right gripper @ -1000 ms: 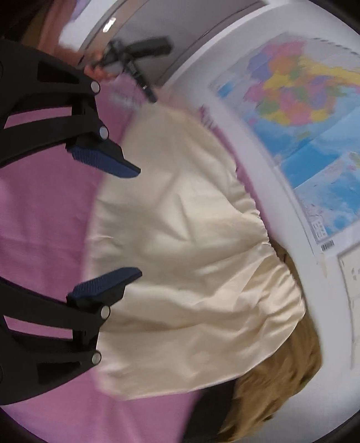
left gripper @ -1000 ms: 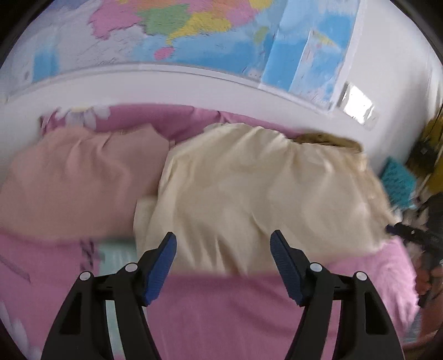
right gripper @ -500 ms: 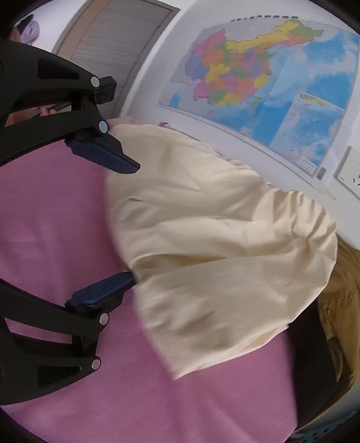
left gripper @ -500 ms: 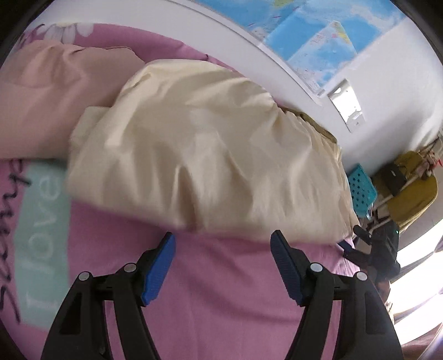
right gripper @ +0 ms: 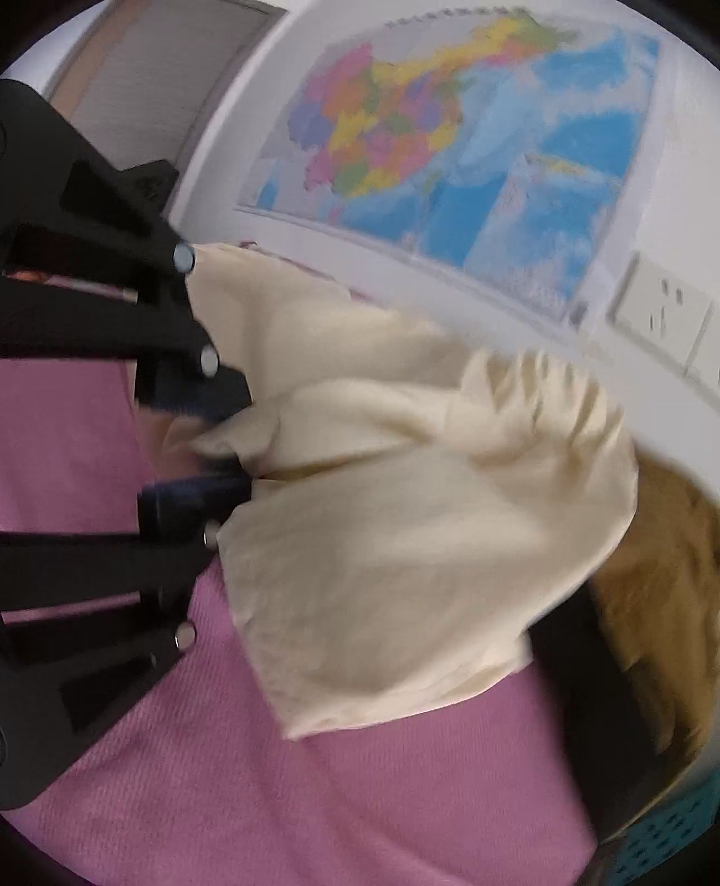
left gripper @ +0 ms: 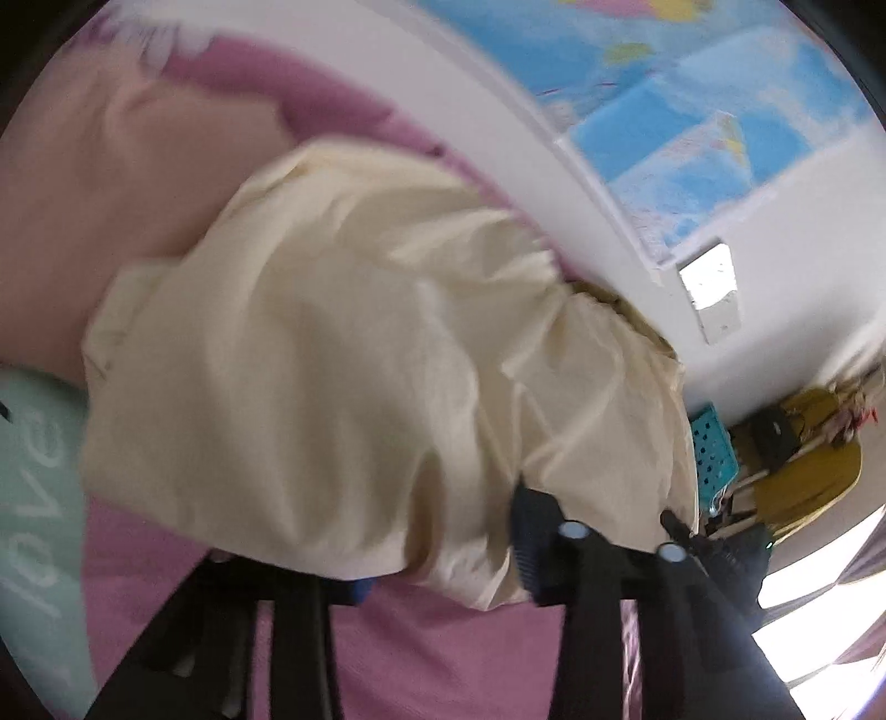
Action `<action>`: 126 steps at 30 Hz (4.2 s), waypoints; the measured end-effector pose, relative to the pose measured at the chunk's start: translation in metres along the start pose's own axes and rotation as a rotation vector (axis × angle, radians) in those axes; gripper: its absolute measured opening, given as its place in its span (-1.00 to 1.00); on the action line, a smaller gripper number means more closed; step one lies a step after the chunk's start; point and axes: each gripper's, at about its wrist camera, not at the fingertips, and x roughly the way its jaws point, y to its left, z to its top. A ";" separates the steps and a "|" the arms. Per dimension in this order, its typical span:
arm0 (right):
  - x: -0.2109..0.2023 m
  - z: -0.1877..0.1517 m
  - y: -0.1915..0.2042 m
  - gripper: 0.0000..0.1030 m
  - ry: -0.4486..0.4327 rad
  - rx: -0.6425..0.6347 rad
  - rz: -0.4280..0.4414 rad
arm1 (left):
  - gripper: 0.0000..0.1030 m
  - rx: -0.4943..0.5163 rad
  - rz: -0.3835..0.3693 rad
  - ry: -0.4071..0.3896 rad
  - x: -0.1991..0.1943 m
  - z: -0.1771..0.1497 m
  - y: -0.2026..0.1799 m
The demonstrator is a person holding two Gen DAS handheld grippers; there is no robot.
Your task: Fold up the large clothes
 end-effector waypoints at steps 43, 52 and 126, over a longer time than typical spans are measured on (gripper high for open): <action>-0.043 -0.072 0.001 0.74 0.078 -0.067 -0.083 | 0.53 0.144 0.109 0.050 -0.035 -0.093 -0.003; -0.028 -0.067 0.001 0.28 0.103 -0.062 -0.063 | 0.33 0.102 0.059 0.035 -0.029 -0.087 -0.003; 0.044 0.028 0.027 0.07 0.173 -0.502 -0.351 | 0.40 0.437 0.483 0.060 0.016 0.011 -0.024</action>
